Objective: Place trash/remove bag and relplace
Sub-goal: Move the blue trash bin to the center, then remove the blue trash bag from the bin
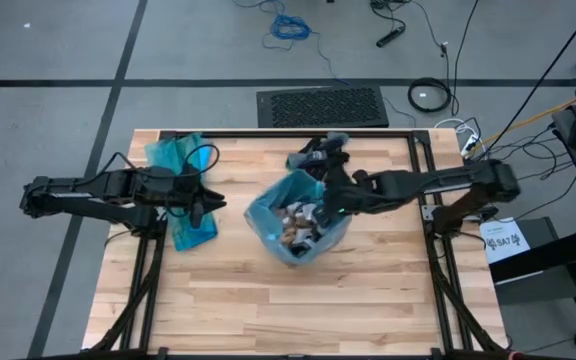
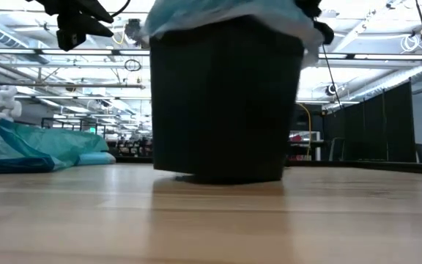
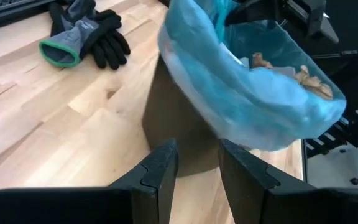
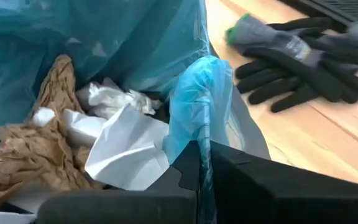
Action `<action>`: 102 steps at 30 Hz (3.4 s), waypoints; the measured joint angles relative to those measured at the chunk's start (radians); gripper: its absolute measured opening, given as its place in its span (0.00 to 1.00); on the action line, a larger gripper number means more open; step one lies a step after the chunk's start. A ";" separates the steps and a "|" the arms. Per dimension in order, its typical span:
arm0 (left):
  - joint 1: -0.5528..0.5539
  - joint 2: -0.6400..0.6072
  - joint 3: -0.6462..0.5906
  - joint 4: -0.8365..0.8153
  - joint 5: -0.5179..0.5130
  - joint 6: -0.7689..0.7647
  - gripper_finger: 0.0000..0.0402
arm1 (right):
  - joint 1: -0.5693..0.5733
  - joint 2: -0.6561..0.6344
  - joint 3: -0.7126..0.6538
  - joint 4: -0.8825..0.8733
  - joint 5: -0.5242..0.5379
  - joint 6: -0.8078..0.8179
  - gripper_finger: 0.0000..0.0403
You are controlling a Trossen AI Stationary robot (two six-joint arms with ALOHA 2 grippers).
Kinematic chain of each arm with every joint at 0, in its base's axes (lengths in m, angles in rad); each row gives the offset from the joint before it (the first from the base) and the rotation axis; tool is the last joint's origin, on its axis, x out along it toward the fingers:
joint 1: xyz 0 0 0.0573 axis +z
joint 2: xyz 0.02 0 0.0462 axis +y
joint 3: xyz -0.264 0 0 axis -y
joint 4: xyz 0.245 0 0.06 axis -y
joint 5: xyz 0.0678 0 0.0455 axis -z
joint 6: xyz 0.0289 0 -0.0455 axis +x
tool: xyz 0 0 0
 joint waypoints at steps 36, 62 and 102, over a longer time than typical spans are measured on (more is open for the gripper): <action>0.000 0.179 0.000 0.246 -0.056 -0.133 0.30 | -0.160 -0.198 -0.289 0.561 -0.368 -0.436 0.05; 0.000 0.179 0.000 0.236 0.001 -0.130 0.30 | -0.168 -0.327 -0.156 0.281 -0.270 -0.383 0.29; 0.002 0.179 0.000 0.124 -0.001 -0.046 0.30 | 0.484 -0.481 -0.682 0.667 0.215 0.747 0.29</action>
